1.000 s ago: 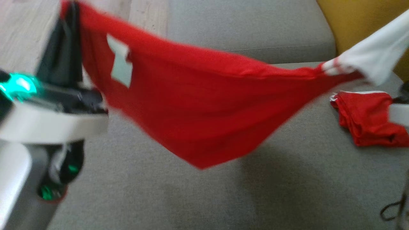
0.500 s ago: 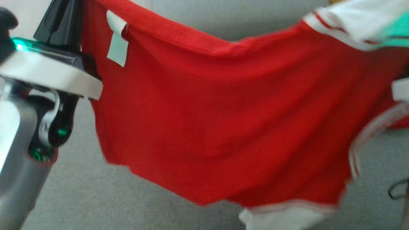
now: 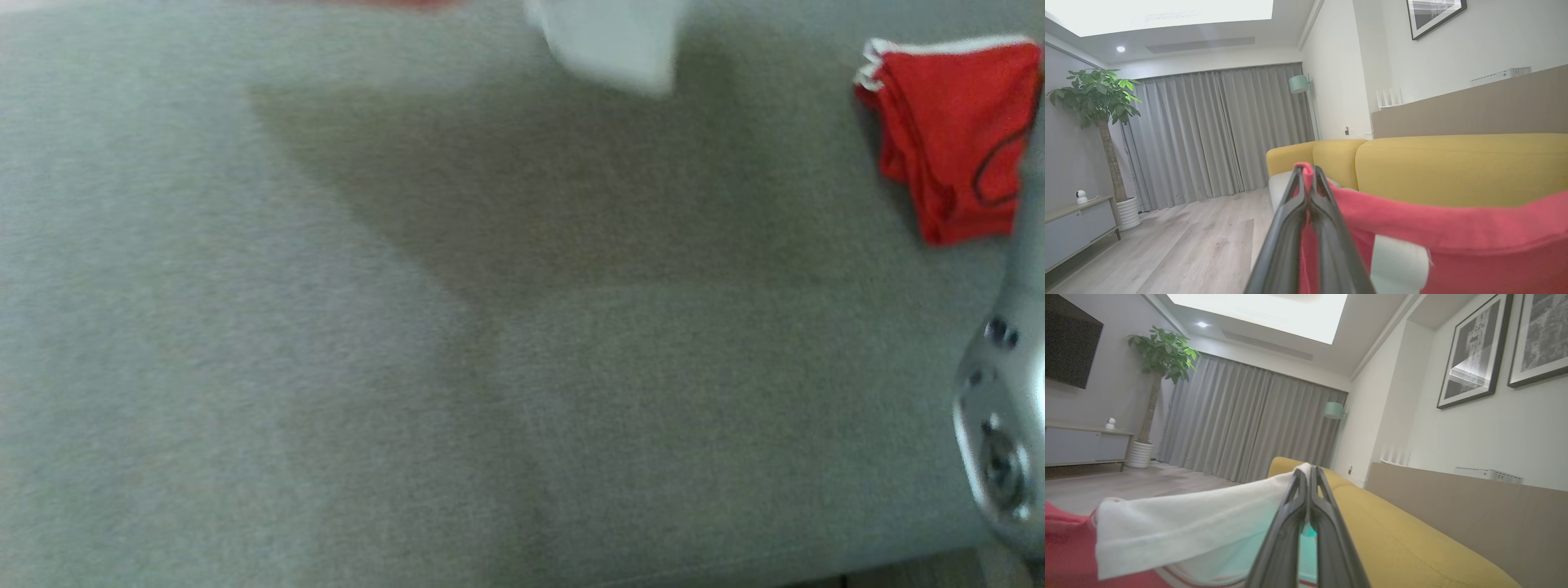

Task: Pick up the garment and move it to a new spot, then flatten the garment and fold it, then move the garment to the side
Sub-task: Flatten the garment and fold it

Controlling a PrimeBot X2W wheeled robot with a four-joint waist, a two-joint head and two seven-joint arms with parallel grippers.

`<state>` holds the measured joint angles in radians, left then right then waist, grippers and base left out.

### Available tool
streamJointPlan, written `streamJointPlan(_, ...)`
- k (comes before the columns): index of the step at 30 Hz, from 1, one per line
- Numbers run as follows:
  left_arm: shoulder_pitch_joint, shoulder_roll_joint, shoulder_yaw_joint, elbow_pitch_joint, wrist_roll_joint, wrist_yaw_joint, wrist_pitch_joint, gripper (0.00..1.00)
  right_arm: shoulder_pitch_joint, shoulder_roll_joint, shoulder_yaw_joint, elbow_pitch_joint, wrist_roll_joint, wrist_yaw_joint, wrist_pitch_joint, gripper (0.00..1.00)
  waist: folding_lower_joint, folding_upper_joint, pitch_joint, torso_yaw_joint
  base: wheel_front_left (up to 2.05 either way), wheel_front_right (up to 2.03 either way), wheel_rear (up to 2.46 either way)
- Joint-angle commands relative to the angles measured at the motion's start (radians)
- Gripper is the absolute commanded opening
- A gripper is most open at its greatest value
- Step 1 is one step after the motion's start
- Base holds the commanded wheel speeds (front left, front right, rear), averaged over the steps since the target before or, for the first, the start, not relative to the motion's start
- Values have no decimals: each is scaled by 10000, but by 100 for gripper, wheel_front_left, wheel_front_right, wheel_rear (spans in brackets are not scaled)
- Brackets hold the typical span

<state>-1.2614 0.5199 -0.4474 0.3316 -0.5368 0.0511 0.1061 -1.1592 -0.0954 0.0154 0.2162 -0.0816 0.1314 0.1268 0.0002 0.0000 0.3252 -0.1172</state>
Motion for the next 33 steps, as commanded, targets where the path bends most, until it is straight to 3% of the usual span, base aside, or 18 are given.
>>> streamJointPlan(1, -642, 354, 362, 57, 171, -85, -143, 0, -561, 221, -9, -24, -135, -7, -210, 0, -2, 0, 390, -322, 0, 0, 0)
streamJointPlan(7, -1399, 52, 226, 1626, 367, -324, -872, 0, -1223, 433, -11, 1378, -336, -7, -1010, 0, -2, 0, 1654, -376, 0, 0, 0)
streamJointPlan(16, -640, -545, 106, 3156, 60, -613, -2034, 0, -36, 449, 1128, 1929, 397, -7, -2098, 0, -2, 0, 2797, -236, 0, 0, 0)
streamJointPlan(22, 301, -896, 187, 3699, -346, -820, -2837, 0, 1709, 450, 1545, 1175, 893, -7, -2300, 0, -2, 0, 2669, 77, 0, 0, 0)
streamJointPlan(33, 3497, -1459, 525, 2972, -1214, -898, -3556, 0, 6047, 451, 808, -1664, 1589, -7, -1768, 0, -2, 0, 1266, 599, 0, 0, 0)
